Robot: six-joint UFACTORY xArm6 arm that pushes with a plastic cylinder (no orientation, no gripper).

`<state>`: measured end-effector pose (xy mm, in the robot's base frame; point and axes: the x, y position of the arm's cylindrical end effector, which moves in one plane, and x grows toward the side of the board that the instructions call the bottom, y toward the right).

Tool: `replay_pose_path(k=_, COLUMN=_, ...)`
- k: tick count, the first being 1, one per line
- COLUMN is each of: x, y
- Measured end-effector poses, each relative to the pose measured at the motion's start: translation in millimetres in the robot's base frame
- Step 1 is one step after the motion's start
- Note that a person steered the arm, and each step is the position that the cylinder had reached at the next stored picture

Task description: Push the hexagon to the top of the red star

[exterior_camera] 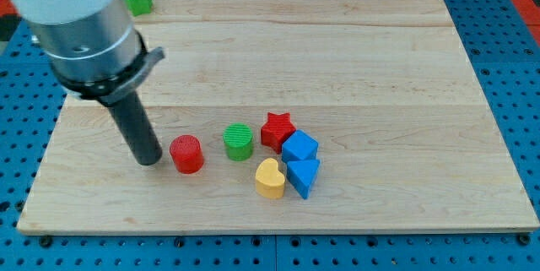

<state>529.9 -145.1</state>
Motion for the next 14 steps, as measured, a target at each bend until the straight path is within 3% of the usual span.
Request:
replay_pose_path(k=3, x=8, y=59)
replay_pose_path(k=5, x=-67, y=-137)
replay_pose_path(k=6, x=-97, y=-154)
replay_pose_path(k=7, x=-128, y=-116)
replay_pose_path(k=10, x=-121, y=64)
replay_pose_path(k=11, x=-155, y=71)
replay_pose_path(k=14, x=-99, y=143)
